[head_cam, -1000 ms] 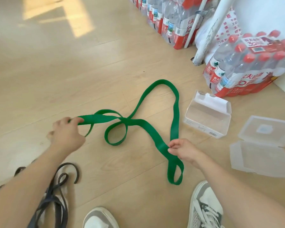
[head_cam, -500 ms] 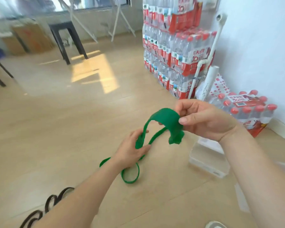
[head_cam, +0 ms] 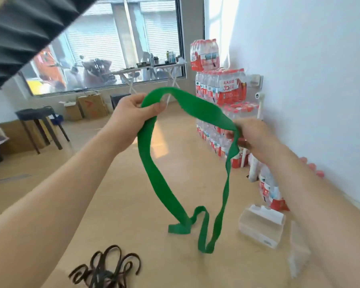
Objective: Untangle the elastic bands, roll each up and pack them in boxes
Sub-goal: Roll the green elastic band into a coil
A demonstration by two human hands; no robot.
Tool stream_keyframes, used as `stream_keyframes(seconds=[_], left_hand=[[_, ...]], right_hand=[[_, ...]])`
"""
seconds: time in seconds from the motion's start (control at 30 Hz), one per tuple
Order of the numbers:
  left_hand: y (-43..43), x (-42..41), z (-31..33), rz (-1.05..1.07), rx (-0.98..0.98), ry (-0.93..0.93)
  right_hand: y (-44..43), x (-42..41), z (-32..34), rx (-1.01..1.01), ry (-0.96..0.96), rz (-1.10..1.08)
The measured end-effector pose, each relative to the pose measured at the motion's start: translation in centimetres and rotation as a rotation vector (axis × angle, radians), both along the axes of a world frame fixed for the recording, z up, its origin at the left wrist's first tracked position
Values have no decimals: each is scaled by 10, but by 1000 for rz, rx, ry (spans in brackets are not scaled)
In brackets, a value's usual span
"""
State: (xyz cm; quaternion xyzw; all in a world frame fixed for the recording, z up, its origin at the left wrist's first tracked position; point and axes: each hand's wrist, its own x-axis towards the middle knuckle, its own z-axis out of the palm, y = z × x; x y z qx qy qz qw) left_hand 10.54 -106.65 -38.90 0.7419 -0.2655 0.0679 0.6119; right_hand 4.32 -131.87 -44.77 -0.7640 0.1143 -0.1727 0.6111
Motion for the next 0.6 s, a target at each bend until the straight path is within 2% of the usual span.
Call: stream_keyframes(seconds=[0.07, 0.1, 0.17, 0.23, 0.27, 0.33, 0.43, 0.5, 0.6], left_hand=[[-4, -14, 12, 98, 120, -135], [-7, -16, 12, 158, 201, -226], [-15, -15, 1, 202, 420, -375], [-24, -6, -24, 181, 631, -444], [-29, 1, -37, 164, 668, -440], [-37, 15, -59, 127, 638, -356], [-43, 35, -78, 105, 596, -232], [-43, 45, -86, 113, 445, -101], [-39, 57, -89, 143, 192, 108]], right_hand=[[5, -5, -10, -229, 126, 44], [9, -7, -12, -237, 143, 78], [15, -8, -16, -109, 108, 210], [22, -7, -20, 50, 100, 480], [27, -4, -22, 40, 144, 597], [39, 10, -31, -143, 245, 708], [52, 39, -54, -262, 270, 576], [49, 57, -71, -268, 300, 544], [39, 76, -100, -337, 533, 733]])
